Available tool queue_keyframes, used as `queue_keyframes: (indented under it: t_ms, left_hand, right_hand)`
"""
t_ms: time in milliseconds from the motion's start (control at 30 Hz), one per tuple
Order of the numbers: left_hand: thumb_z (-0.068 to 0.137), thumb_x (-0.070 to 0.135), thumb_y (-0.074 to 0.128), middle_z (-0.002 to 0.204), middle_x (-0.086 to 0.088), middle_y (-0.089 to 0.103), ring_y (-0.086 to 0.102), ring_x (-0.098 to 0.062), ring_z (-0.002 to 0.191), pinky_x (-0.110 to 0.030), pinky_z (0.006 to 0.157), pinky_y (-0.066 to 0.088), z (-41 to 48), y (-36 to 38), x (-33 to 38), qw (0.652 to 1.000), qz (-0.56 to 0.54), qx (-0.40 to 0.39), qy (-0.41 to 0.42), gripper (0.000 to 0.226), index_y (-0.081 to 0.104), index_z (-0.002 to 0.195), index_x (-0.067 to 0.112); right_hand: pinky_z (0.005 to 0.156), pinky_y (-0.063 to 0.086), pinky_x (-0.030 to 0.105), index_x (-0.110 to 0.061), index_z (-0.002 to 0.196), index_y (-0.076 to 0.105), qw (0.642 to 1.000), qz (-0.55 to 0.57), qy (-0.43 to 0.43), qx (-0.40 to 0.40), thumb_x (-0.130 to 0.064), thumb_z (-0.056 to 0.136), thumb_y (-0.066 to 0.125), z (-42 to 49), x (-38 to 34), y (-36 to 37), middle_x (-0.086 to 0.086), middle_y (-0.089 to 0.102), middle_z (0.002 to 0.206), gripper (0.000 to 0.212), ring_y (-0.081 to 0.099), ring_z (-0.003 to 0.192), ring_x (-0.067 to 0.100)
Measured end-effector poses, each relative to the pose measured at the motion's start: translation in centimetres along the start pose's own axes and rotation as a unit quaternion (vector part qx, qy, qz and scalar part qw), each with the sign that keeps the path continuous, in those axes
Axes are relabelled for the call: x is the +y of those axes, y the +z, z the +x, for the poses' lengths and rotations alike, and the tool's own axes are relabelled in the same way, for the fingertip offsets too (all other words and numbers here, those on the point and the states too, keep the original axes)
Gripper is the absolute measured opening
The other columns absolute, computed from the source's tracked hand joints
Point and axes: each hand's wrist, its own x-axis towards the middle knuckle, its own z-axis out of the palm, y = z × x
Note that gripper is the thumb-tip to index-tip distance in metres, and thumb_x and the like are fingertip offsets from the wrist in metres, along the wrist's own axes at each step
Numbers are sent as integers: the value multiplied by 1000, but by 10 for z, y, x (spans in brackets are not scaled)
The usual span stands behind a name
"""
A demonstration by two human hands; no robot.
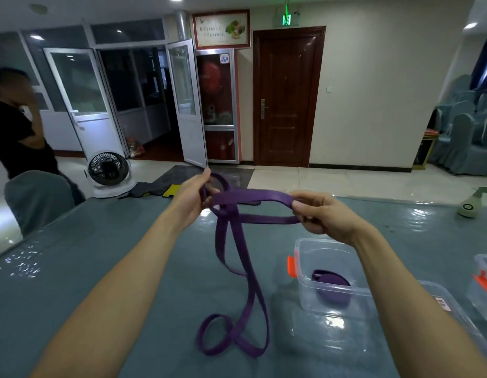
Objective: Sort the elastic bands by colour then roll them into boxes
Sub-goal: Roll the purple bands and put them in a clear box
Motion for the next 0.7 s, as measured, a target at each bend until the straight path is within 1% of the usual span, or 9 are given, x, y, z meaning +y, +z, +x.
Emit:
queue_keyframes:
  t_ms: [100, 233, 300, 367, 433, 500, 567, 633, 700]
  left_hand:
    - [109, 42, 63, 69, -2, 53, 58, -21, 70, -31, 65, 53, 1, -7, 13, 999, 0, -22, 31, 28, 67, 99, 16]
    - [107, 42, 65, 80, -3, 67, 75, -24, 92, -51, 93, 62, -4, -23, 32, 992, -107, -36, 52, 30, 65, 92, 16]
    - [110, 37, 62, 87, -7, 73, 76, -28, 91, -53, 94, 62, -8, -22, 43, 994, -55, -59, 76, 27, 66, 95, 15]
    - [113, 23, 58, 89, -10, 75, 73, -30, 89, -49, 93, 61, -12, -16, 57, 991, -13, -70, 117, 24, 68, 93, 15]
    - [113, 12, 55, 90, -8, 75, 69, -28, 92, -45, 98, 53, -14, -10, 73, 986, -22, -63, 153, 21, 68, 96, 16]
    - [111, 7, 57, 100, -10, 73, 68, -26, 98, -45, 103, 47, -17, -2, 84, 981, 50, -73, 173, 14, 65, 105, 16]
    - [108, 6, 63, 109, -13, 70, 67, -22, 100, -45, 104, 48, -20, 5, 83, 957, 204, -108, 175, 12, 67, 111, 17]
    - [105, 15, 73, 114, -7, 72, 69, -20, 106, -44, 106, 52, -26, 14, 74, 892, 392, -145, 170, 13, 72, 114, 24]
    - [100, 19, 80, 120, -8, 72, 69, -27, 116, -45, 110, 54, -26, 22, 66, 849, 476, -152, 171, 17, 74, 115, 25]
  right_hand:
    - [49, 39, 29, -5, 116, 71, 999, -15, -11, 34, -3, 108, 54, -3, 3, -6, 16, 57, 83, 20, 60, 54, 23]
    - [79, 61, 46, -5, 92, 62, 971, 178, -9, 161, -20, 108, 50, 7, 4, -7, 29, 66, 108, 24, 76, 81, 40]
    - [88, 65, 45, -2, 104, 70, 983, 70, 0, 168, -33, 100, 74, 13, 9, -3, 18, 75, 104, 32, 79, 86, 37]
    - [94, 65, 44, -9, 121, 73, 980, -39, -16, 192, -8, 94, 81, 19, 13, -2, 7, 77, 115, 28, 80, 96, 28]
    - [85, 66, 41, -24, 142, 63, 966, -181, 1, 184, 16, 92, 67, 23, 11, -4, -1, 62, 144, 65, 75, 114, 19]
    - [82, 67, 42, -23, 161, 43, 945, -287, 36, 154, 22, 90, 51, 28, 10, 2, 3, 45, 160, 84, 63, 135, 20]
    - [75, 65, 29, -17, 162, 42, 936, -304, 17, 176, 18, 92, 50, 36, 16, 17, 6, 45, 163, 78, 59, 141, 21]
    - [77, 61, 25, -18, 154, 52, 935, -303, -18, 183, 2, 97, 62, 46, 23, 41, 2, 56, 154, 61, 65, 131, 18]
    - [91, 61, 34, -20, 147, 59, 943, -309, -7, 122, -21, 98, 75, 55, 32, 65, -5, 63, 143, 51, 69, 118, 14]
